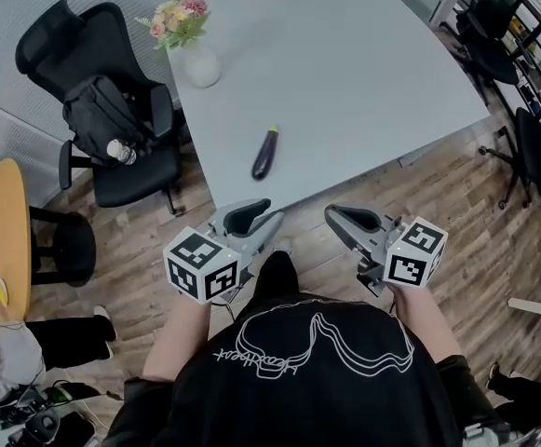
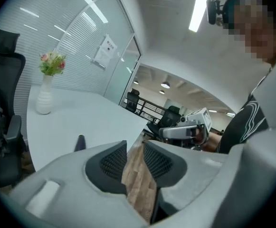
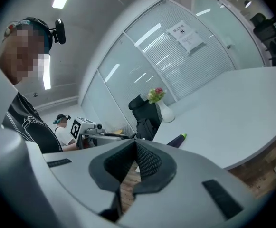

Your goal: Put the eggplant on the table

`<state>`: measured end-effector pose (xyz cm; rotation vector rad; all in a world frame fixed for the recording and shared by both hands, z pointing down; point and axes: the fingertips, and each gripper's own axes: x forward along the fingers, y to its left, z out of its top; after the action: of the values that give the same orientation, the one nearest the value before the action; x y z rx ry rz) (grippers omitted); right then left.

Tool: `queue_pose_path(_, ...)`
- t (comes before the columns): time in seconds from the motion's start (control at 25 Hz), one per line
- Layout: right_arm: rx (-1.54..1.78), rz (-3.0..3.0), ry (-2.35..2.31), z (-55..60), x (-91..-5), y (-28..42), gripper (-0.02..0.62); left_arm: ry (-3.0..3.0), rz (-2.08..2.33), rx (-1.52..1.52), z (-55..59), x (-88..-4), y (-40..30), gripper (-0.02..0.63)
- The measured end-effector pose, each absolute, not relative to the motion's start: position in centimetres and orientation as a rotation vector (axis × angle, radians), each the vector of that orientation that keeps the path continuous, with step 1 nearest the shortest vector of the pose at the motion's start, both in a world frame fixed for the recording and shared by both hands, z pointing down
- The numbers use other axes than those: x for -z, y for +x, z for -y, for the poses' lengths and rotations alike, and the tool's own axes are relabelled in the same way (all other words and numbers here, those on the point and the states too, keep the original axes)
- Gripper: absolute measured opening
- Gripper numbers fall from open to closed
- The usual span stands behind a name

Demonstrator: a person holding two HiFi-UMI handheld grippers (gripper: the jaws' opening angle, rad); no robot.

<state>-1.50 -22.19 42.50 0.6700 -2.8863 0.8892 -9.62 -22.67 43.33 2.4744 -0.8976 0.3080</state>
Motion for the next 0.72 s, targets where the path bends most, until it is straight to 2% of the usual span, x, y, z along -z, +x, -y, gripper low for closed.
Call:
queue_pose_path(0.08,-0.857,2.908,0.639,21.1,-41.4,-1.8,0.006,2.497,0.884,-0.239,20.9,-41.6,-8.9,0.086)
queue_pose_path(0.24,-0.786,2.945,0.594,19.1,-39.2,-1.8,0.006,2.450,0.915,-0.151,18.2,-39.3,-8.1,0.046)
queue_pose_path(0.72,-0.648,3.000,0.486,13.1,-36.1,-1.1,0.006,2.581,1.021,-0.139,12.7,-35.6,-6.1,0.021)
